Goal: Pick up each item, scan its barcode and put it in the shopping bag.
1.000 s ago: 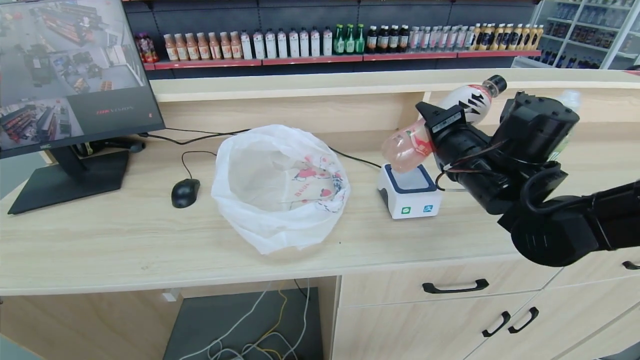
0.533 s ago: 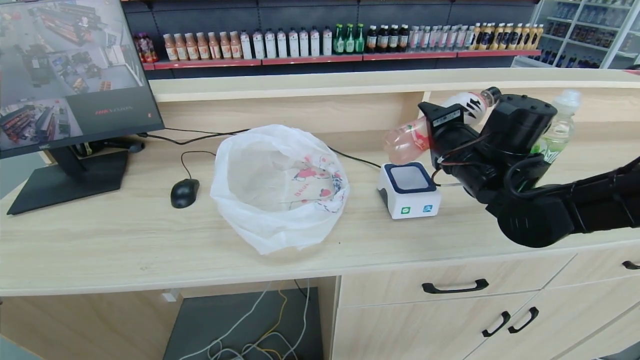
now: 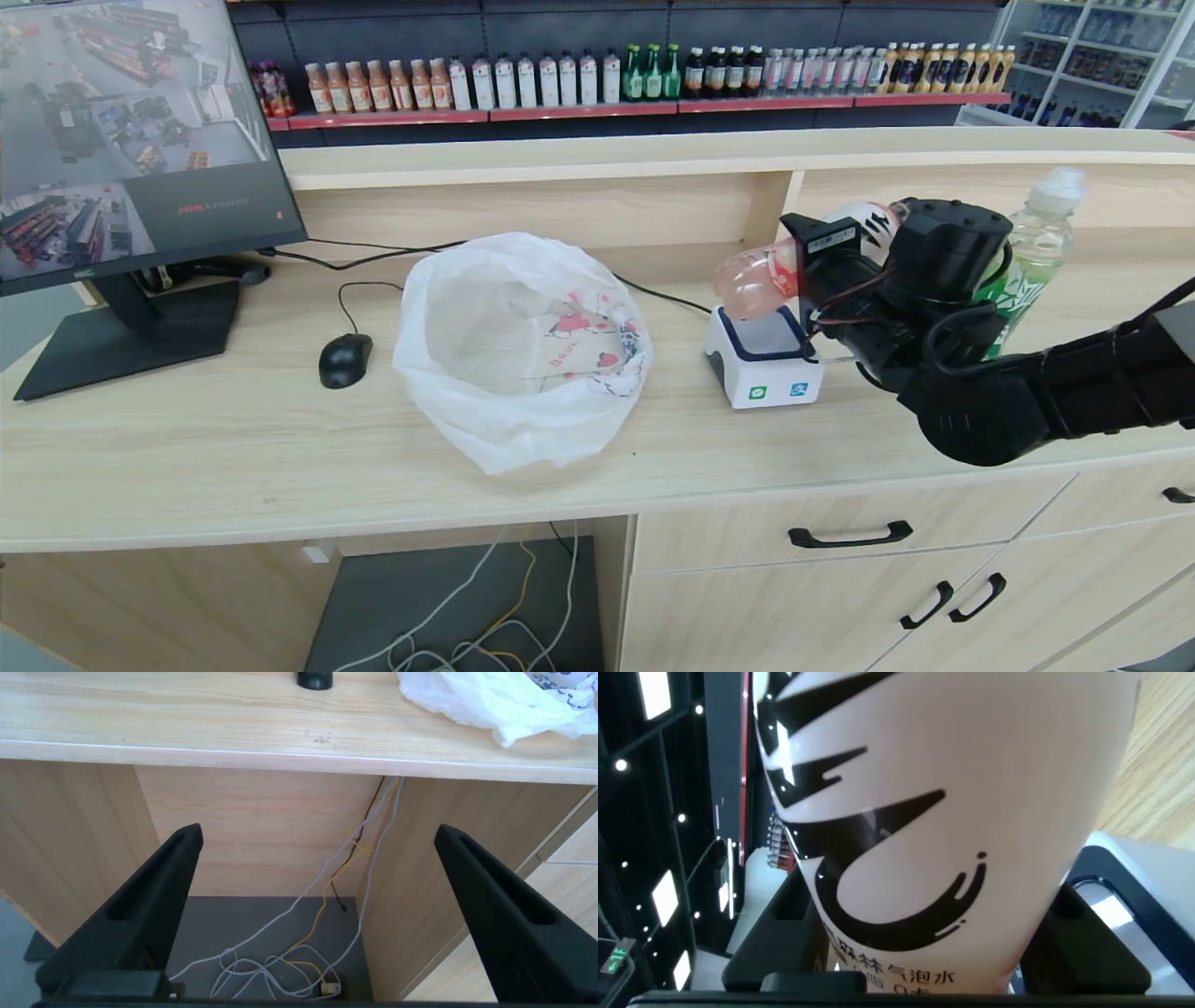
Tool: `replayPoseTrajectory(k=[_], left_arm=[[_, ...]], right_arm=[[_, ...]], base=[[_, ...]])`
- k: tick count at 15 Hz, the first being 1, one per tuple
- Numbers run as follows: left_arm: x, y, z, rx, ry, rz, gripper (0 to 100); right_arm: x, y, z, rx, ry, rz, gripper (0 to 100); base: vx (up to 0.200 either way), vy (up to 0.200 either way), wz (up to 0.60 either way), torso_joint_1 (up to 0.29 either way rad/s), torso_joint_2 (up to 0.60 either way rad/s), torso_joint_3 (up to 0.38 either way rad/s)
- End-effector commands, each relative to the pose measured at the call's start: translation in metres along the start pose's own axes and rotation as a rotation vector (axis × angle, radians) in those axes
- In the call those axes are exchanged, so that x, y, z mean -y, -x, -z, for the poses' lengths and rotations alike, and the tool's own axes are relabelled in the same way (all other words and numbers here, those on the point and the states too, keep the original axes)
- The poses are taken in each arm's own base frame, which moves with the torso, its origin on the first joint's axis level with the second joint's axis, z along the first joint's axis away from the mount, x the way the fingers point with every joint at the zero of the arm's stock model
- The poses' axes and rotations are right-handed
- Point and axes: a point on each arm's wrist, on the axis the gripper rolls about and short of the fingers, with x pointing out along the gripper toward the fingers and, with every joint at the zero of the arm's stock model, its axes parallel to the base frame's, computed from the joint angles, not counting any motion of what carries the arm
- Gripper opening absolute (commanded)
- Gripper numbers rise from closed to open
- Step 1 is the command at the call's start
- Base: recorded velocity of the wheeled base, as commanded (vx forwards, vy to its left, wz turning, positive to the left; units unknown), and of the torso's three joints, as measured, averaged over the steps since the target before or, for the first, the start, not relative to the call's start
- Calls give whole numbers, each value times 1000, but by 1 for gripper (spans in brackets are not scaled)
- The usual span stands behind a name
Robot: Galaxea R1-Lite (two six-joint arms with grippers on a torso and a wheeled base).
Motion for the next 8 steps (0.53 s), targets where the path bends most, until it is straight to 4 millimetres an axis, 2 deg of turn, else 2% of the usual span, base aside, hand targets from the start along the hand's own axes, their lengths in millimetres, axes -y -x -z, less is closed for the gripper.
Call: replayPoseTrajectory(k=[1, 5, 8], left_arm=[[0, 0, 0, 0, 1, -1, 100], [0, 0, 0, 0, 1, -1, 100], [0, 0, 0, 0, 1, -1, 100]], right_arm=[[6, -3, 3, -8, 3, 12, 0], [15, -5, 10, -22, 8, 34, 0], [14, -4, 14, -30, 6, 31, 0]], base=[[0, 0, 0, 0, 0, 0], [0, 0, 0, 0, 0, 0], [0, 0, 0, 0, 0, 0]])
